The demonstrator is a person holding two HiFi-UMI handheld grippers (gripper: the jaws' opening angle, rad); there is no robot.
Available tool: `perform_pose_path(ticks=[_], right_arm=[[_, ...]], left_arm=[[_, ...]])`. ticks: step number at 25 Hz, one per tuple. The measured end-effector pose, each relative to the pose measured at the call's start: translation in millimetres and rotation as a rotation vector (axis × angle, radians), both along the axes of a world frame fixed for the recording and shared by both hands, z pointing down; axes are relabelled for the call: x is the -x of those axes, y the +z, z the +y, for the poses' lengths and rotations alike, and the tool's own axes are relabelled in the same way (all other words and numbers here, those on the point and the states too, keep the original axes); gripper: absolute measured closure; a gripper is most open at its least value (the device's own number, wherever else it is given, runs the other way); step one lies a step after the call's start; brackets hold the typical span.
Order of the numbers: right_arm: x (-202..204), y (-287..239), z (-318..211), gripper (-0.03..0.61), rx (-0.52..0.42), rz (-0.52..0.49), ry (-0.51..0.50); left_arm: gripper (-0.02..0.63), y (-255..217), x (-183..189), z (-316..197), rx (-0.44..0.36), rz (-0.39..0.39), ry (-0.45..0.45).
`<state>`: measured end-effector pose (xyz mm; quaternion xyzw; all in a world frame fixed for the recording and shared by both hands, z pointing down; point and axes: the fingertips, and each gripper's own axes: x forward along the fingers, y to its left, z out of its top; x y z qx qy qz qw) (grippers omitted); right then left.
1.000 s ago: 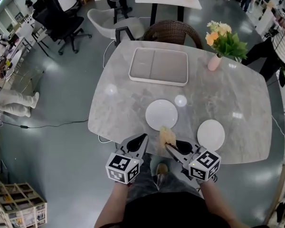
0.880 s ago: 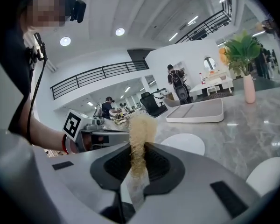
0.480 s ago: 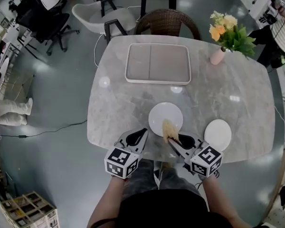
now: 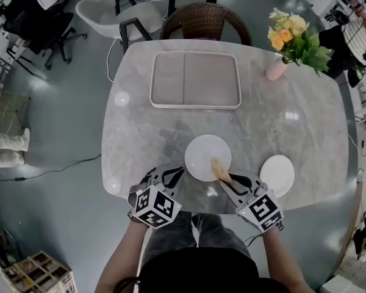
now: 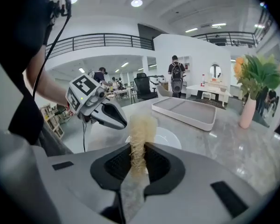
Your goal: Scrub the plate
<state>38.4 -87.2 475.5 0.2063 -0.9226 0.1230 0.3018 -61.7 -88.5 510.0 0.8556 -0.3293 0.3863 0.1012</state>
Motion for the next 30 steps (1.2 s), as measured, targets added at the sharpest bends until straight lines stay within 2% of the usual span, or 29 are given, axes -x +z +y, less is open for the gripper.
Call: perform_pose_path(ticks=[4, 10, 12, 14, 18, 22, 26, 30], right_arm=[[10, 10, -5, 0.509, -0.113, 0.175, -0.15], [12, 39, -9, 0.509, -0.408, 0.672, -0.563], [14, 47, -11, 0.509, -0.479, 0.762, -0.675], [18, 51, -12, 0.509, -0.515, 0.803, -0.746], [36, 52, -13, 0.509, -0.546, 0.813, -0.822], [49, 55, -23, 0.509, -0.595, 0.838, -0.86], [47, 57, -39, 0.509, -0.592, 0.881, -0.804], [28, 60, -44, 0.509, -0.566, 0.93, -0.735]], left_arm=[[0.598, 10, -1, -8, -0.012, -0.06, 0.086], [0.578, 18, 8, -23, -0.028, -0.155, 0.155], [0.565, 23, 12, -26, -0.019, -0.176, 0.181], [0.565, 26, 15, -31, -0.011, -0.181, 0.193], [0.565, 31, 16, -36, -0.001, -0.191, 0.225], [0.565, 36, 15, -36, -0.006, -0.231, 0.298], [0.565, 40, 12, -36, -0.041, -0.296, 0.382], [0.565, 40, 11, -35, -0.038, -0.298, 0.397]])
